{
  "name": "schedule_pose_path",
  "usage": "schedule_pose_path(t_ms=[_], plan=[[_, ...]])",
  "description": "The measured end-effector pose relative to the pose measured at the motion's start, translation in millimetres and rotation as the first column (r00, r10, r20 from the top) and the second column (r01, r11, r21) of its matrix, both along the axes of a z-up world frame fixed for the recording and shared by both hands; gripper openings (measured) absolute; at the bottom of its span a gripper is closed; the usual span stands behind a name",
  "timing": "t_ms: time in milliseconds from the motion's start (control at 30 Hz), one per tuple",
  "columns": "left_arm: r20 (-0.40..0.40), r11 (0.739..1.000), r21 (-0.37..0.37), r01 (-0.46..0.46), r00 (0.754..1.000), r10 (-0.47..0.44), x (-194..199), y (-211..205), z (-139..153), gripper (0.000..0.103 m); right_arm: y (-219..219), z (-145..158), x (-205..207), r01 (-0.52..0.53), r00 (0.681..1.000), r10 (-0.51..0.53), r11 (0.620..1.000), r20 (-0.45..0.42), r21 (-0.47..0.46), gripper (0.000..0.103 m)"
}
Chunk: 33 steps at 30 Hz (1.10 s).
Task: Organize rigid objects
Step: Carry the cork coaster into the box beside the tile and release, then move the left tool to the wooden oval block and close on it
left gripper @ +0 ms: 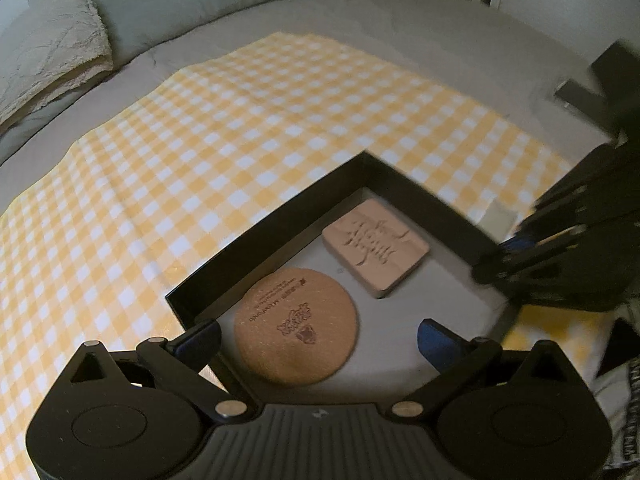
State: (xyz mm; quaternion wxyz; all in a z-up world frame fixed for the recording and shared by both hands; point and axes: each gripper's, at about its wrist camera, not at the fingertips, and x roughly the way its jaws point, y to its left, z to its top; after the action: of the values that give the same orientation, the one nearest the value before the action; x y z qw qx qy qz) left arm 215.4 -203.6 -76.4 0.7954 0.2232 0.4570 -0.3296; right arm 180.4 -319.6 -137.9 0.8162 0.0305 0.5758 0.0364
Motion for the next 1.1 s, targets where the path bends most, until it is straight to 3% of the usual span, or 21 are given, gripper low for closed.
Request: schedule_pose_path(t_ms=[267, 467, 700, 900, 1000, 1100], plan=[[0.021, 0.987, -0.144, -0.072, 0.997, 0.075, -22, 39, 51, 0.103, 5, -4, 1, -0.014, 1.000, 0.014, 1.000, -0.006, -0.021, 0.006], [0.048, 0.965, -0.202, -0.165, 0.983, 0.178, -27, 91, 72, 0.103, 4, -8, 3, -0.006, 1.000, 0.006, 1.000, -0.013, -0.025, 0.006], [0.055, 0.930, -0.184, -0.318, 0.942, 0.333, -18, 165, 69, 0.103, 4, -12, 4, -0.012, 1.000, 0.011, 1.000, -0.015, -0.025, 0.006], [0.049, 0.880, -0.123, -0.459, 0.883, 0.467, -6, 223, 53, 0.102, 5, -14, 3, -0.004, 1.000, 0.003, 1.000, -0.022, -0.027, 0.007], [0.043, 0.851, -0.081, -0.518, 0.852, 0.523, 1, 248, 43, 0.099, 4, -14, 4, -0.004, 1.000, 0.003, 1.000, -0.030, -0.030, 0.007], [0.041, 0.836, -0.038, -0.547, 0.835, 0.548, 5, 268, 34, 0.090, 4, -18, 4, -0.007, 0.999, 0.006, 0.999, -0.036, -0.031, 0.007]])
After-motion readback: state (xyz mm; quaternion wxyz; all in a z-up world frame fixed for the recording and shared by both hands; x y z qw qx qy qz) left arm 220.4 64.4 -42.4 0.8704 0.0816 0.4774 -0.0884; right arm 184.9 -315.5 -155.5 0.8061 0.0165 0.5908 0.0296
